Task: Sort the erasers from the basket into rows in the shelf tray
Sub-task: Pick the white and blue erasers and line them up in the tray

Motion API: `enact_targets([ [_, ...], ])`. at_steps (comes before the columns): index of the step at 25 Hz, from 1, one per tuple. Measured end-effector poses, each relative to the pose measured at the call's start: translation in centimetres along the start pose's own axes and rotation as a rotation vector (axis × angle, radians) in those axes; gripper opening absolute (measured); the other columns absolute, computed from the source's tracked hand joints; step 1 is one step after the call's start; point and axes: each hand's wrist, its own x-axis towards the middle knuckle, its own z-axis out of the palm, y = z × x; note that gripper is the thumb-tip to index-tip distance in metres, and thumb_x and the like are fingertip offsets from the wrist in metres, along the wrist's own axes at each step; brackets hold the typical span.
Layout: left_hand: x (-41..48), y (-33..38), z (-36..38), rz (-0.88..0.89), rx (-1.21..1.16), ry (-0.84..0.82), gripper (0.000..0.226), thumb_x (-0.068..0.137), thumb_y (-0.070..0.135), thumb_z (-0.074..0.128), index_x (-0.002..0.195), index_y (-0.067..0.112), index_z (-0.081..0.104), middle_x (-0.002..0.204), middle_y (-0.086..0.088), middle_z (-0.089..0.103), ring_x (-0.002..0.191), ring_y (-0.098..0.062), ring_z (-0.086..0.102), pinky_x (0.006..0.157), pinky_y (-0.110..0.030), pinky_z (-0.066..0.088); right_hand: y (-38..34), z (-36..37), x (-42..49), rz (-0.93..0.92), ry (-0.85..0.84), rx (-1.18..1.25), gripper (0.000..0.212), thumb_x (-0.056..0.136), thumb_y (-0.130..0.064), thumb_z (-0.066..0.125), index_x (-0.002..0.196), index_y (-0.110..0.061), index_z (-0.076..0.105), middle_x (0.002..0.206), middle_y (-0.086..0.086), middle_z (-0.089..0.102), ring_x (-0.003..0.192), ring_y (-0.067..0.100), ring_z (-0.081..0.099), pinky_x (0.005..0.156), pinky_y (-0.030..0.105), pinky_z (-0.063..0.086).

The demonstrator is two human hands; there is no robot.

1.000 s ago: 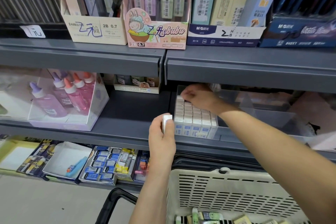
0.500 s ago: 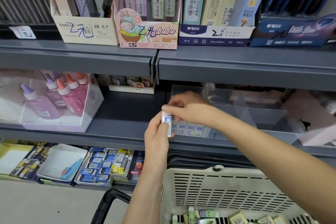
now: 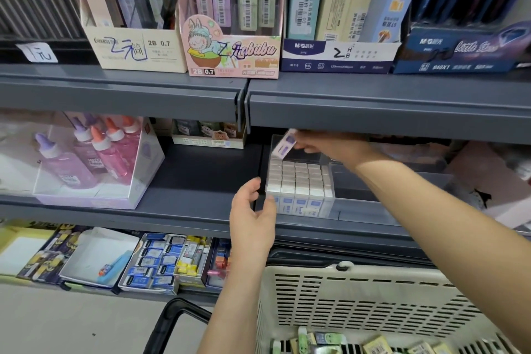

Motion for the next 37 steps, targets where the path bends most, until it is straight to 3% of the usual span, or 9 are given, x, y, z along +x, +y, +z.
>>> enact_targets([
  [4, 0.2, -0.5, 0.2, -0.040, 0.035, -0.080, 0.041, 0.092, 0.021, 0.054, 0.133, 0.023, 0.046, 0.117, 0.013, 0.055, 0.107, 0.002, 0.051, 0.087, -0.015, 0.036, 1.3, 0.9, 4.4, 0.083, 0.114, -0.201, 0.033, 0.093, -0.029, 0.052, 0.114, -0.005, 0.059, 0.119, 0.015, 0.061, 0.112, 0.030, 0.056, 0.102, 0.044, 0.042],
  [12, 0.4, -0.9, 0.4, -0.018, 0.057, -0.085, 0.038, 0.092, 0.020, 0.053, 0.129, 0.026, 0.048, 0.106, 0.023, 0.053, 0.101, 0.009, 0.052, 0.074, -0.004, 0.037, 2.6, 3.2, 5.2, -0.035, -0.050, -0.451, 0.023, 0.096, -0.019, 0.045, 0.115, -0.018, 0.059, 0.120, 0.005, 0.059, 0.098, 0.013, 0.054, 0.086, 0.023, 0.039],
  [17, -0.6, -0.3, 0.5, -0.020, 0.065, -0.072, 0.043, 0.093, 0.018, 0.053, 0.134, 0.020, 0.043, 0.130, 0.004, 0.052, 0.118, -0.006, 0.048, 0.100, -0.024, 0.039, 1.8, 1.8, 1.9, -0.113, 0.003, -0.365, 0.031, 0.098, -0.018, 0.042, 0.127, -0.019, 0.052, 0.129, 0.005, 0.056, 0.115, 0.018, 0.053, 0.098, 0.024, 0.041],
  [23, -5.6, 0.3, -1.6, 0.141, 0.431, -0.206, 0.041, 0.089, 0.025, 0.057, 0.129, 0.020, 0.048, 0.123, 0.007, 0.046, 0.110, -0.006, 0.047, 0.095, -0.027, 0.042, 4.8, 0.3, -11.7, -0.303, 0.119, 0.031, 0.021, 0.088, -0.016, 0.060, 0.088, -0.036, 0.064, 0.081, -0.011, 0.072, 0.078, 0.003, 0.066, 0.074, 0.015, 0.051],
  [26, -9.4, -0.3, -3.8, 0.090, 0.369, -0.415, 0.027, 0.090, 0.013, 0.057, 0.114, 0.024, 0.054, 0.117, 0.005, 0.057, 0.096, 0.001, 0.056, 0.083, -0.012, 0.046, 10.7, 2.9, -18.6, -0.109, -0.075, 0.071, 0.015, 0.088, -0.023, 0.059, 0.080, -0.033, 0.067, 0.072, -0.008, 0.071, 0.065, 0.006, 0.066, 0.066, 0.018, 0.051],
  [29, -12.6, -1.3, -4.9, 0.052, 0.302, -0.456, 0.024, 0.090, 0.006, 0.056, 0.110, 0.020, 0.058, 0.112, 0.007, 0.062, 0.089, 0.005, 0.059, 0.080, -0.007, 0.045, 16.9, 8.0, -21.8, 0.130, -0.291, -0.153, 0.012, 0.089, -0.023, 0.060, 0.080, -0.020, 0.068, 0.070, -0.011, 0.066, 0.070, 0.012, 0.064, 0.066, 0.018, 0.048],
  [32, -13.5, -1.7, -5.1, 0.008, 0.239, -0.453, 0.027, 0.091, 0.007, 0.056, 0.105, 0.030, 0.057, 0.112, 0.013, 0.060, 0.098, -0.009, 0.061, 0.088, -0.026, 0.050, 20.0, 12.9, -22.1, 0.250, -0.391, -0.424, 0.023, 0.085, -0.039, 0.063, 0.080, -0.016, 0.066, 0.076, -0.002, 0.063, 0.075, 0.018, 0.061, 0.061, 0.024, 0.045],
  [35, -13.4, -1.8, -5.1, 0.022, 0.278, -0.474, 0.033, 0.092, 0.010, 0.055, 0.100, 0.042, 0.053, 0.107, 0.022, 0.059, 0.101, -0.007, 0.060, 0.086, -0.019, 0.046, 20.8, 16.3, -22.5, 0.185, -0.449, -0.816, 0.040, 0.076, -0.062, 0.058, 0.074, -0.022, 0.056, 0.084, -0.001, 0.054, 0.075, 0.021, 0.056, 0.055, 0.027, 0.039],
  [37, -13.5, -2.1, -5.1, 0.018, 0.315, -0.499, 0.032, 0.092, 0.012, 0.055, 0.099, 0.043, 0.053, 0.104, 0.024, 0.059, 0.100, -0.003, 0.060, 0.084, -0.015, 0.045, 20.9, 17.8, -23.2, 0.108, -0.490, -0.919, 0.037, 0.077, -0.054, 0.059, 0.085, -0.018, 0.057, 0.104, 0.005, 0.052, 0.085, 0.024, 0.058, 0.058, 0.028, 0.039],
])
